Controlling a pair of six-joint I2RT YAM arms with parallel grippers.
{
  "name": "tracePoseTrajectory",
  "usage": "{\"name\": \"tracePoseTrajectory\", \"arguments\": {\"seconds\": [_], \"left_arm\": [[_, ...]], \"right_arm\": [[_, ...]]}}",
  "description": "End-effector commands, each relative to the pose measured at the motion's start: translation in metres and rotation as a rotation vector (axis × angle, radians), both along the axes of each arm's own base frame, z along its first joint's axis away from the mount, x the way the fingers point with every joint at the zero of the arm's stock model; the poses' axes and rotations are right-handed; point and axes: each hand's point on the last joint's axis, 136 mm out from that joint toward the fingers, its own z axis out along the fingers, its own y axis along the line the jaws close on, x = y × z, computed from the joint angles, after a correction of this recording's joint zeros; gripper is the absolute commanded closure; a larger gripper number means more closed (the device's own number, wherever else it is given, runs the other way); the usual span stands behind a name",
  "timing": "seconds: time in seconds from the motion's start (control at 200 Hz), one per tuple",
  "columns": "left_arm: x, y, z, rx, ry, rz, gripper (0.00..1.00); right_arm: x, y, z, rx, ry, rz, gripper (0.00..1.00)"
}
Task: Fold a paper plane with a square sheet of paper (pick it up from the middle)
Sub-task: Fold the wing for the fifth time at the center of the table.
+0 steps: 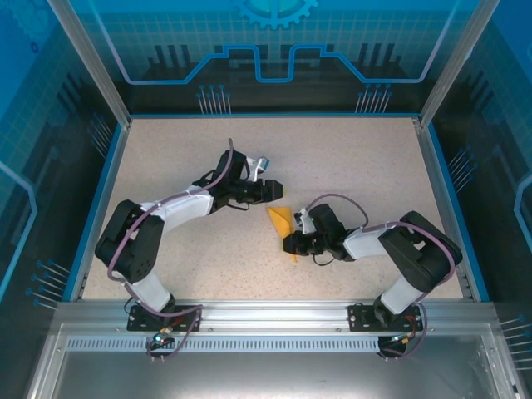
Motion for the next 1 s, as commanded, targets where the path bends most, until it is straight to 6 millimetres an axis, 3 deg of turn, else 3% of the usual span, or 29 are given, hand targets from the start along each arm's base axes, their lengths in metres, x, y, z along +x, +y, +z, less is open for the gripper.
{"name": "tracePoseTrajectory", "arguments": {"seconds": [0.0, 0.105, 0.23, 0.605, 0.85, 0.995], "left_arm": [[-0.030, -0.011, -0.017, 0.021, 0.048, -0.076, 0.46], [-0.043, -0.019, -0.031, 0.054, 0.054, -0.100, 0.48], [-0.044, -0.018, -0.049, 0.057, 0.072, -0.077, 0.51], [-0.021, -0.025, -0.080, 0.073, 0.056, -0.036, 0.53], [-0.010, -0.014, -0.117, 0.160, 0.078, 0.015, 0.56], [-0.003, -0.001, -0.122, 0.163, 0.093, 0.047, 0.56]], "right_arm": [[-0.033, -0.023, -0.022, -0.073, 0.099, 0.095, 0.88], [-0.031, -0.028, -0.020, -0.072, 0.093, 0.113, 0.88], [-0.029, -0.033, -0.022, -0.073, 0.104, 0.103, 0.88], [-0.032, -0.041, -0.029, -0.092, 0.129, 0.087, 0.88], [-0.035, -0.044, -0.034, -0.105, 0.146, 0.082, 0.88], [-0.038, -0.049, -0.040, -0.125, 0.162, 0.079, 0.91]]}}
